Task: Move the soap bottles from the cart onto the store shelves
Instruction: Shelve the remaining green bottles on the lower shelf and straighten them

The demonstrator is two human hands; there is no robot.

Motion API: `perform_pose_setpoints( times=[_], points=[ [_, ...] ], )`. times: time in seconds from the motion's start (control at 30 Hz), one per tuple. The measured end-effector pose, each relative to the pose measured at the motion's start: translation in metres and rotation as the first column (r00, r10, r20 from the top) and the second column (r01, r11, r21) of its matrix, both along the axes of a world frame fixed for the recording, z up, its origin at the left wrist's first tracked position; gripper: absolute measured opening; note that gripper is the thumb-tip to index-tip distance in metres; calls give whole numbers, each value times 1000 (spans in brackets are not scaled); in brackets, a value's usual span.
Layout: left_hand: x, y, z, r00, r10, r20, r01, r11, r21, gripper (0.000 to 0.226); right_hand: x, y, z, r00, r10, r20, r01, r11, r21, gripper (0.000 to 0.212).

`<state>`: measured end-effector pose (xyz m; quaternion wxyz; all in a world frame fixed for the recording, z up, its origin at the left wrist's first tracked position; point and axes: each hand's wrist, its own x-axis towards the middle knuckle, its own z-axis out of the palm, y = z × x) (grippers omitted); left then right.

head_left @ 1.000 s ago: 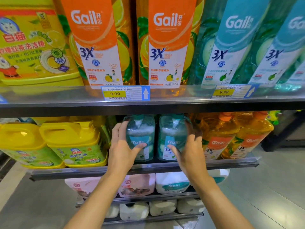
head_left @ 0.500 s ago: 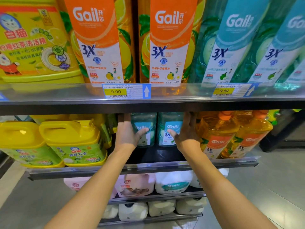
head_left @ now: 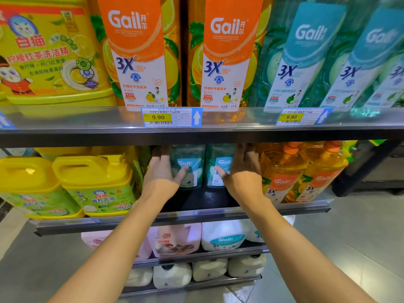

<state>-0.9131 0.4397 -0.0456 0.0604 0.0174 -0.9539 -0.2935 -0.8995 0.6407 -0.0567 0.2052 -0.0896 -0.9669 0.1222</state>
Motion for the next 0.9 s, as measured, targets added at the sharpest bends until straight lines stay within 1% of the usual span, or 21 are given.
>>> perform_pose_setpoints(
  times=[0.03, 0.07, 0.13, 0.2, 0.27, 0.37, 0.5, 0.6, 0.67, 0.73, 0.8, 0.9],
  points=[
    [6, -4, -1, 999, -27, -32, 27, 999, -21, 53, 6, -3, -1, 999, 30, 32, -31, 999, 38, 75],
    [12, -7, -2, 996, -61, -69, 58, 997, -46, 53, 13, -7, -1, 994, 35, 100, -42, 997, 69, 67],
    [23, -14, -3, 986, -131, -100, 119, 986, -114, 58, 25, -14, -2, 989, 32, 144, -49, 992, 119, 70],
    [32, -18, -5, 984, -166, -66, 154, 975, -161, 71, 38, -23, 0, 987, 21, 161, -45, 988, 145, 77],
    [41, -21, -7, 986, -166, -32, 156, 966, -208, 78, 52, -33, -4, 988, 24, 151, -53, 981, 189, 69],
    [54, -26, -14, 982, -187, -6, 177, 940, -292, 77, 72, -45, -11, 983, 19, 181, -61, 971, 229, 62],
    [74, -32, -20, 980, -199, 25, 196, 919, -343, 73, 94, -56, -13, 967, 31, 254, -84, 977, 198, 72],
    [93, -35, -17, 984, -176, 29, 174, 912, -372, 74, 111, -58, -8, 961, 73, 267, -125, 976, 181, 73],
    [111, -36, -11, 990, -139, 32, 140, 910, -390, 75, 122, -58, -5, 955, 112, 273, -170, 965, 198, 73],
    [133, -37, -5, 996, -88, 24, 90, 904, -419, 75, 134, -57, 1, 950, 175, 257, -229, 952, 201, 74],
    [157, -36, 4, 1000, -26, 14, 30, 894, -448, 74, 146, -56, 9, 938, 261, 227, -302, 938, 168, 76],
    [199, -32, 17, 996, 85, -4, -77, 890, -450, 75, 170, -53, 20, 904, 358, 236, -402, 899, 175, 79]
  ],
)
